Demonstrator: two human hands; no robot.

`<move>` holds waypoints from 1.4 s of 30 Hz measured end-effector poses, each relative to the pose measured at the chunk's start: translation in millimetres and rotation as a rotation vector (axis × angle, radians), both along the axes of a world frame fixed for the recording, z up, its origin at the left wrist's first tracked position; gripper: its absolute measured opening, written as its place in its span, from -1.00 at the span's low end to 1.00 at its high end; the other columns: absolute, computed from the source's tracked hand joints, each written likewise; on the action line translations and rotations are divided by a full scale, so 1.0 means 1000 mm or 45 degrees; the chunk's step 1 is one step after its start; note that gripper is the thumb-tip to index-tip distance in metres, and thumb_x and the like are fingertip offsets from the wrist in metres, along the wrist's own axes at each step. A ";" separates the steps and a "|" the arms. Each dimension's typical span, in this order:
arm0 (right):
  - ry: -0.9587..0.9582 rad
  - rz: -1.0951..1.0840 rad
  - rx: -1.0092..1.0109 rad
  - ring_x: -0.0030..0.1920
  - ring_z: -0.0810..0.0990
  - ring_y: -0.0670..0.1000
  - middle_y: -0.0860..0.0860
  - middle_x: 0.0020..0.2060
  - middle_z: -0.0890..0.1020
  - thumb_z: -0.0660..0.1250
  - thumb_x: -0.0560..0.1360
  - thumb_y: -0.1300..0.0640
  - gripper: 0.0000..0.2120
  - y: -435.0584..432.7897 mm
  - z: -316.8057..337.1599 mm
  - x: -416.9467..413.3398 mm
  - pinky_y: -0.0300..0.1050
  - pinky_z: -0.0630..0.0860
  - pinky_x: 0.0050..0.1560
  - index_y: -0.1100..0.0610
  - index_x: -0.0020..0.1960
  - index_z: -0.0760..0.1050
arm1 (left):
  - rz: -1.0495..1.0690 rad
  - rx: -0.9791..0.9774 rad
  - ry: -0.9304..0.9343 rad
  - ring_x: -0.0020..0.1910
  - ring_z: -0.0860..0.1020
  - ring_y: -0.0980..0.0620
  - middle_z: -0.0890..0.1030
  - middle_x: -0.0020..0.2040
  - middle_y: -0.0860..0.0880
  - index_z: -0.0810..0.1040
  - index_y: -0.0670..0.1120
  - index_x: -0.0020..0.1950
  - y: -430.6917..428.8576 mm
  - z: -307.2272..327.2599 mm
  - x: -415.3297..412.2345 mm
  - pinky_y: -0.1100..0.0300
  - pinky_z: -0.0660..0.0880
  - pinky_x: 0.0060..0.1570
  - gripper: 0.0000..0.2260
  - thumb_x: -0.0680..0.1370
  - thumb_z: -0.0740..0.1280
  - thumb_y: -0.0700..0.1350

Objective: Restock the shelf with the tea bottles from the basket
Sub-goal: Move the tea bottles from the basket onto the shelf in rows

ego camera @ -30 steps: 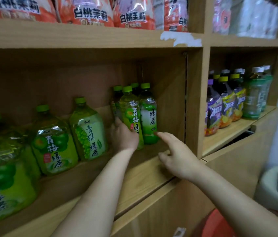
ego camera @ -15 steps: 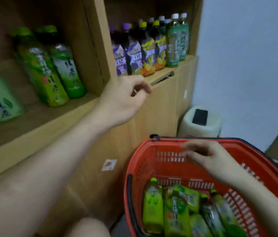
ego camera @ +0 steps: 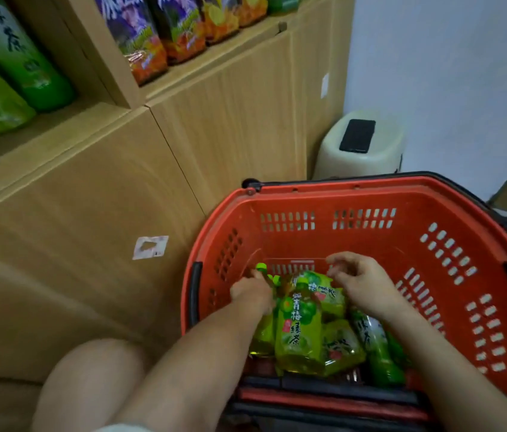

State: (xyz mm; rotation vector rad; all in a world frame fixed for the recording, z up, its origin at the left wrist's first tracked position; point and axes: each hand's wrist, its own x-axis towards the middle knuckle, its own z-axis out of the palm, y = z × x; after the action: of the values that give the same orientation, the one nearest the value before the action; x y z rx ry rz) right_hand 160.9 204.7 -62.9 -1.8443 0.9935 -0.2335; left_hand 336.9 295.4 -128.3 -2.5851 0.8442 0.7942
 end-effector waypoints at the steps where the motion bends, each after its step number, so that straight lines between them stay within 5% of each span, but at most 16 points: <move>1: 0.009 0.001 0.008 -0.13 0.63 0.11 0.10 -0.12 0.67 0.27 0.52 0.26 -0.82 0.002 -0.005 0.002 0.00 0.55 -0.10 0.07 0.06 0.55 | 0.096 0.001 0.044 0.37 0.38 -0.14 0.36 0.42 -0.14 -0.14 -0.11 0.55 0.001 -0.013 0.001 0.04 0.38 0.23 -0.14 0.49 0.34 0.15; 4: 0.015 -0.005 0.061 -0.08 0.64 0.10 0.08 -0.08 0.66 0.24 0.53 0.24 -0.79 0.001 -0.011 0.003 -0.01 0.56 -0.08 0.01 0.08 0.53 | 0.332 -0.120 0.094 0.31 0.44 -0.16 0.42 0.35 -0.16 -0.12 -0.02 0.53 0.003 -0.033 0.006 0.03 0.41 0.21 -0.03 0.37 0.46 0.19; 8: 0.033 -0.045 0.240 -0.33 0.50 -0.11 0.00 -0.16 0.60 0.26 0.54 0.18 -0.66 -0.004 -0.015 0.003 -0.24 0.41 -0.34 0.07 0.32 0.42 | 0.329 -0.280 0.077 0.23 0.50 -0.16 0.48 0.28 -0.12 0.08 -0.06 0.45 0.003 -0.023 0.011 0.07 0.46 0.16 -0.09 0.30 0.50 0.20; 11: 0.151 -0.076 0.309 0.00 0.58 0.00 0.06 0.12 0.57 0.34 0.48 -0.09 -0.35 -0.007 -0.016 0.003 -0.08 0.51 -0.02 0.03 0.47 0.17 | 0.198 -0.451 0.009 0.21 0.51 -0.15 0.49 0.27 -0.10 0.20 -0.07 0.42 -0.007 0.001 0.007 0.05 0.47 0.14 -0.12 0.24 0.50 0.23; 14: 0.029 -0.168 0.481 0.33 0.43 0.12 0.09 0.41 0.37 0.40 0.33 -0.28 0.00 -0.009 -0.014 0.005 0.11 0.41 0.30 -0.05 0.54 -0.11 | 0.059 -0.812 0.143 0.12 0.54 -0.07 0.54 0.16 -0.02 0.35 -0.02 0.29 -0.022 0.032 -0.013 0.07 0.50 0.08 -0.25 0.17 0.50 0.16; 18: -0.261 -0.472 0.379 0.23 0.53 0.07 -0.01 0.22 0.51 0.60 0.05 -0.22 0.15 -0.013 -0.016 0.000 0.07 0.47 0.26 -0.06 0.47 0.05 | -0.100 -1.051 0.645 0.07 0.53 0.08 0.53 0.15 0.09 0.32 0.07 0.34 -0.034 0.050 -0.053 0.14 0.51 0.03 -0.21 0.19 0.58 0.01; 21: -0.016 -0.596 0.034 0.11 0.56 0.08 0.05 0.15 0.52 0.56 0.06 -0.21 -0.01 -0.016 -0.015 -0.008 0.05 0.52 0.16 -0.12 0.39 0.18 | 0.097 -0.973 1.043 0.08 0.52 0.19 0.53 0.22 0.10 0.29 0.03 0.42 -0.037 0.034 -0.063 0.22 0.51 0.06 -0.19 0.27 0.60 -0.08; 25: 0.142 -0.607 -0.119 0.13 0.50 0.17 0.16 0.20 0.41 0.60 0.17 -0.11 -0.06 -0.018 -0.016 -0.013 -0.01 0.47 0.10 -0.12 0.41 0.15 | -0.014 -0.336 0.695 0.45 0.23 -0.09 0.17 0.53 -0.07 0.01 -0.01 0.55 -0.039 0.001 -0.057 -0.01 0.29 0.37 0.14 0.16 0.46 0.40; 29: 0.107 -0.659 -0.118 0.01 0.47 0.10 0.15 0.22 0.38 0.60 0.18 -0.10 -0.05 -0.023 -0.013 -0.014 -0.01 0.46 0.08 -0.14 0.40 0.13 | 0.026 -0.036 0.528 0.50 0.07 -0.26 -0.05 0.55 -0.21 -0.31 -0.04 0.52 -0.035 -0.026 -0.055 -0.12 0.22 0.41 0.19 0.26 0.50 0.27; 33: 0.081 -0.655 -0.098 -0.07 0.35 0.02 0.14 0.20 0.40 0.59 0.18 -0.11 -0.06 -0.023 -0.014 -0.016 -0.09 0.37 -0.03 -0.16 0.40 0.12 | 0.088 -0.042 0.481 0.47 0.17 -0.26 0.00 0.54 -0.24 -0.42 0.05 0.48 -0.021 -0.052 -0.062 -0.08 0.30 0.37 0.22 0.26 0.52 0.25; 39: 0.028 -0.649 -0.124 -0.08 0.37 0.01 0.12 0.17 0.43 0.58 0.15 -0.17 -0.05 -0.022 -0.014 -0.016 -0.06 0.41 -0.04 -0.19 0.38 0.11 | 0.208 -0.263 0.463 0.29 0.46 -0.13 0.37 0.42 -0.12 -0.20 0.04 0.55 -0.018 -0.054 -0.054 0.07 0.49 0.18 0.14 0.25 0.55 0.14; 42: 0.014 -0.695 -0.155 -0.07 0.37 0.02 0.13 0.18 0.44 0.57 0.16 -0.20 -0.06 -0.026 -0.013 -0.019 -0.07 0.39 -0.06 -0.16 0.38 0.13 | 0.309 -0.397 0.459 0.25 0.49 -0.11 0.39 0.41 -0.09 -0.10 0.05 0.54 -0.018 -0.029 -0.046 0.10 0.49 0.15 0.07 0.25 0.53 0.13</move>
State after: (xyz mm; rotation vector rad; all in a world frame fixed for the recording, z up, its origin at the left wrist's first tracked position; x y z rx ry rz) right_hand 141.8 178.9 -75.5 -1.6458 1.5066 -0.6225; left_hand 291.3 277.3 -157.5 -2.9051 0.8131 1.3240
